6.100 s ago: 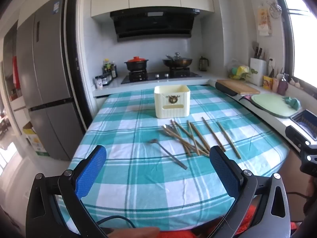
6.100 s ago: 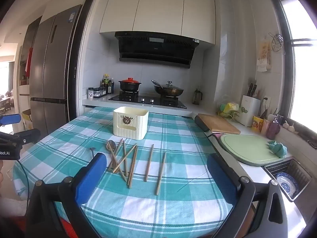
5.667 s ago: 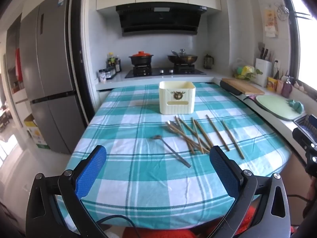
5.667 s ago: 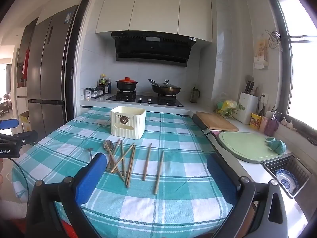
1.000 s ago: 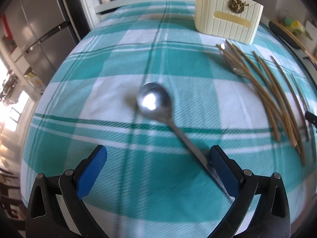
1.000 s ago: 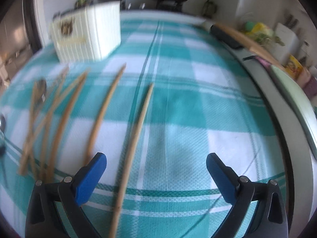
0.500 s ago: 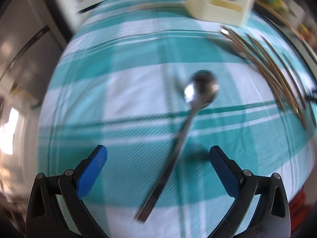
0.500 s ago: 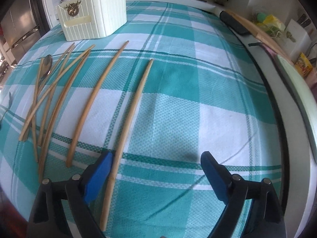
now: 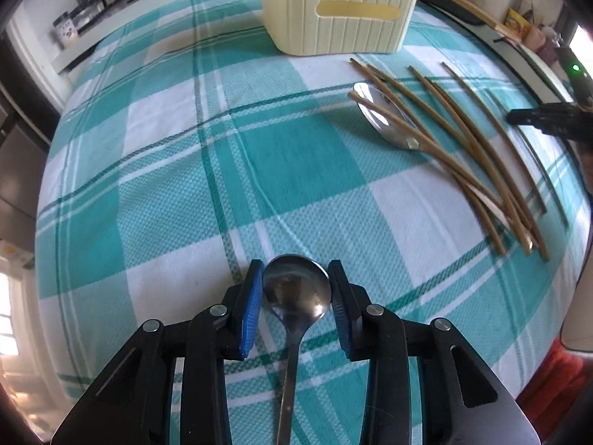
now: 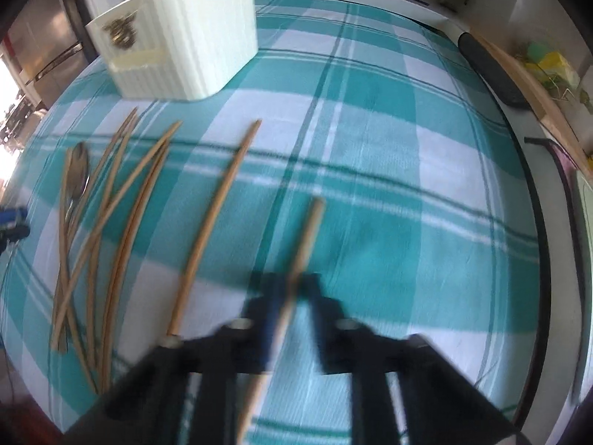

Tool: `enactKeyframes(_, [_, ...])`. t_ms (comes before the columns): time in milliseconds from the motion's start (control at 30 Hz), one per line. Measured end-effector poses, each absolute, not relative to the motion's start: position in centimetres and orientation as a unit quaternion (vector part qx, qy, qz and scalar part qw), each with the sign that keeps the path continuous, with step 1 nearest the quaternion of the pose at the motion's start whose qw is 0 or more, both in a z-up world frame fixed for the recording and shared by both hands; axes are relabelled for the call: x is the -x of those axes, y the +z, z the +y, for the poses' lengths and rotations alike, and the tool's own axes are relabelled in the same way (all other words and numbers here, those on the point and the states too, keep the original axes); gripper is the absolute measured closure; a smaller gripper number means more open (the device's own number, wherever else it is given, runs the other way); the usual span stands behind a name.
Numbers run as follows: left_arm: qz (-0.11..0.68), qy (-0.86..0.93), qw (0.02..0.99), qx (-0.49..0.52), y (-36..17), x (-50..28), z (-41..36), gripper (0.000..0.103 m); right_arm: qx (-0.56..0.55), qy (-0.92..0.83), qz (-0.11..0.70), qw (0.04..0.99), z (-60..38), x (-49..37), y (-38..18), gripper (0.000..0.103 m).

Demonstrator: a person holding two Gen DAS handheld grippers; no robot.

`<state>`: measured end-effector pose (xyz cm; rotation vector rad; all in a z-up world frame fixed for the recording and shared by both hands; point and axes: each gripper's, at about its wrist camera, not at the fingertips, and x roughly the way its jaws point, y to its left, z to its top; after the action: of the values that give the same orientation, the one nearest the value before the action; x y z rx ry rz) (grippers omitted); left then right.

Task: Organize utensils
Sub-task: 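Carry the spoon with the left tool while the right tool grasps a chopstick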

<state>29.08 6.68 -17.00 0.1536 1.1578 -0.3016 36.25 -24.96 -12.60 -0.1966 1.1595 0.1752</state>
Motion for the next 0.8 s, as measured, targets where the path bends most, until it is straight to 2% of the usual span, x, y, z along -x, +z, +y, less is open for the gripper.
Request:
enactKeyframes(133, [0.526,-0.129,0.839,-0.053,-16.0,-28.8,7.7,0.068,0.054,0.083,0.534,0.840,-25.5,-36.6,-11.5,0.096])
enactKeyframes(400, [0.447,-0.129,0.885,-0.014,-9.2,-25.2,9.8,0.069,0.026,0.118,0.431,0.894,-25.2,-31.3,-2.5,0.096])
enactKeyframes(633, [0.385,-0.141,0.912,0.021,-2.5,-25.3,11.2,0.070,0.033,0.127,0.354,0.926,-24.3,-29.5,4.5,0.096])
enactKeyframes(667, [0.378,-0.147,0.914,0.028,-1.4,-25.6,11.3,0.074,0.032,0.129,0.341,0.931,-24.1,-29.7,5.5,0.096])
enactKeyframes(700, [0.372,-0.158,0.914,0.039,-0.2,-26.3,11.4,0.085,0.032,0.130,0.329,0.935,-23.8,-30.0,6.4,0.096])
enactKeyframes(767, [0.360,-0.173,0.915,0.060,2.5,-28.2,11.6,0.096,0.034,0.131,0.300,0.944,-23.0,-31.0,8.6,0.096])
enactKeyframes(800, [0.350,-0.174,0.918,0.063,3.7,-29.1,11.6,0.097,0.033,0.132,0.290,0.947,-22.7,-31.6,9.4,0.096])
